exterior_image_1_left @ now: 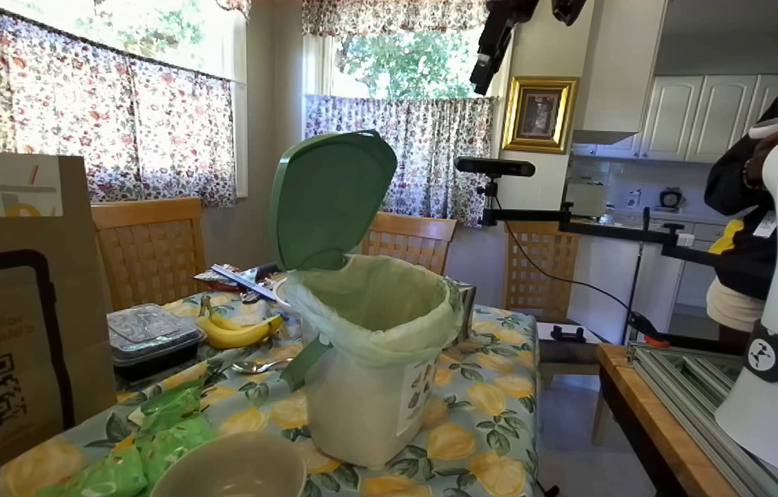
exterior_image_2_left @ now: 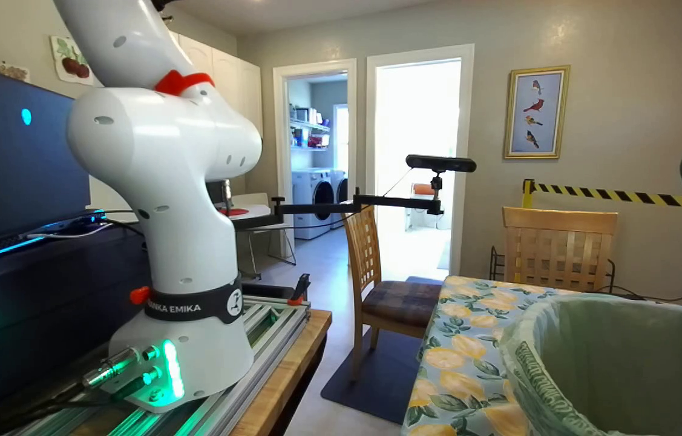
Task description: Close the bin completely
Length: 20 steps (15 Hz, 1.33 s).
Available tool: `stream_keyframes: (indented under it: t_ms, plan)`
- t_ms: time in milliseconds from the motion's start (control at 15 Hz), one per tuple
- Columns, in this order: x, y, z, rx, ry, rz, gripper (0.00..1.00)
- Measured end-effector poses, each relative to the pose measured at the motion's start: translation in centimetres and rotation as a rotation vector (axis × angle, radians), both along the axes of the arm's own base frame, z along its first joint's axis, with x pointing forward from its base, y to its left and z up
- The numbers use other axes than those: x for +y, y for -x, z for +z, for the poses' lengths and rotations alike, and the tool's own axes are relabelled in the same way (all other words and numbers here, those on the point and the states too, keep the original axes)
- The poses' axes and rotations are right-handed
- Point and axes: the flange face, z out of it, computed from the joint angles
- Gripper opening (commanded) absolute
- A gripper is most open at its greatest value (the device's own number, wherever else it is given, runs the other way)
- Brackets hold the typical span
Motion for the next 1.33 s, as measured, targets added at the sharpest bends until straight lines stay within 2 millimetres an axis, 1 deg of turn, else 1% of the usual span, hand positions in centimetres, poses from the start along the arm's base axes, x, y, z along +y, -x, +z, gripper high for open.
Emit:
stream_keyframes:
  t_ms: [267,400,533,667,933,1200,1333]
  plan:
    - [1.9,-4.0,-2.9,0.050,-0.006,0.202,1.00]
    - [2.4,-5.4,-3.8,0.077,0.018,0.301,1.00]
    - [2.7,-6.3,-4.2,0.098,0.050,0.394,1.00]
    - [3.0,-6.9,-4.4,0.117,0.086,0.482,1.00]
    - [3.2,-7.4,-5.3,0.168,0.155,0.655,1.00]
    - [3.2,-7.5,-5.4,0.171,0.156,0.658,1.00]
    - [3.3,-7.5,-5.4,0.170,0.160,0.691,1.00]
